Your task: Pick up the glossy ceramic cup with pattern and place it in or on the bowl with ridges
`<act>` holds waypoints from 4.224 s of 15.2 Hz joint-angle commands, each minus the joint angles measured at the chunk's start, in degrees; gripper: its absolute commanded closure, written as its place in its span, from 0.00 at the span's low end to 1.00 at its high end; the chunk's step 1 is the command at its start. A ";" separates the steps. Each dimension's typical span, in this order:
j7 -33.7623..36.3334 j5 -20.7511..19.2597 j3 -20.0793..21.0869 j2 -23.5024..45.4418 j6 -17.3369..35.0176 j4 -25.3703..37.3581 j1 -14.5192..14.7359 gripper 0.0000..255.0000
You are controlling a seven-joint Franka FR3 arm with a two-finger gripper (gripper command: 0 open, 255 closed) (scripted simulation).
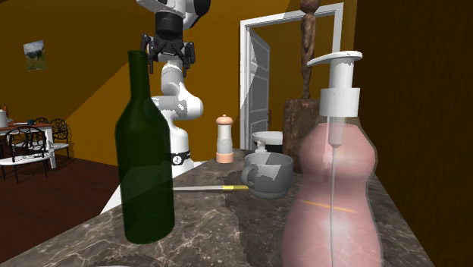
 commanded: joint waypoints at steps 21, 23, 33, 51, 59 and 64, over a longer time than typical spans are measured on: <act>17.59 8.36 11.44 28.78 35.30 -3.31 3.21 0.00; 19.38 8.21 12.44 32.86 38.31 -1.83 3.37 0.00; 23.29 6.55 14.13 43.21 47.80 -0.36 3.76 0.00; 23.46 6.32 14.16 44.02 49.02 -0.79 3.76 1.00; 22.90 7.16 14.00 40.80 43.49 1.59 3.77 1.00; 22.62 7.56 13.84 38.88 39.54 3.66 3.76 1.00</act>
